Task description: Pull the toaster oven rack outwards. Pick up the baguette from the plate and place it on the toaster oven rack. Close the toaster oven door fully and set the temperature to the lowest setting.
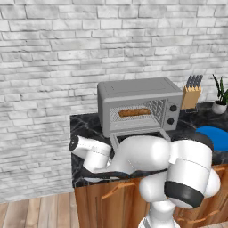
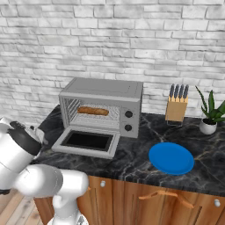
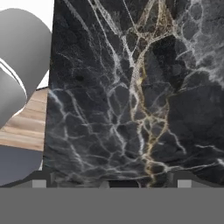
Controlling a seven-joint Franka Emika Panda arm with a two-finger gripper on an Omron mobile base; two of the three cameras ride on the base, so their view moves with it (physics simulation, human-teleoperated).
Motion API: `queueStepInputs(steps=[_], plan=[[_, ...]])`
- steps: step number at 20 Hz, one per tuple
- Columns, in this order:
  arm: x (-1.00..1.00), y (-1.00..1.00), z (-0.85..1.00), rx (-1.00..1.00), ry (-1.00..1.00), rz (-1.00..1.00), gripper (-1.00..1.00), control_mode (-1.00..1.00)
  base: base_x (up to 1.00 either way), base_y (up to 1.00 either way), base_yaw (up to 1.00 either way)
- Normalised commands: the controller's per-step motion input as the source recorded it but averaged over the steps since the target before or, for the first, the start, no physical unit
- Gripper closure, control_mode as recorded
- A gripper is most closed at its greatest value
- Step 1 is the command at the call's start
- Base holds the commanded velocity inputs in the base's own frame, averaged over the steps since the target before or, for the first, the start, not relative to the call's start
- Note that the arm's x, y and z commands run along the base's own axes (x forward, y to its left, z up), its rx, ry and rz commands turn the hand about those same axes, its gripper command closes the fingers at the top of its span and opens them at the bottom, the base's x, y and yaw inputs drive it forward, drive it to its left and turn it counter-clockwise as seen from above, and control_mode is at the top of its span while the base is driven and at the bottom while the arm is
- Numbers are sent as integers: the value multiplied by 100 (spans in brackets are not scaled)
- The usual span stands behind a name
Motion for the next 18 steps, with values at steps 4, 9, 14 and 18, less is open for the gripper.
queueStepInputs(steps=[4, 9, 14, 18], plan=[[11, 0, -14, -4, 4, -2, -100, -100, 0, 0, 0], [5, 0, -9, -4, 0, -3, -100, -100, 0, 0, 0], [5, 0, -9, -2, 0, -4, -100, -100, 0, 0, 0], [11, 0, -6, 0, 0, -3, -100, -100, 0, 0, 0]])
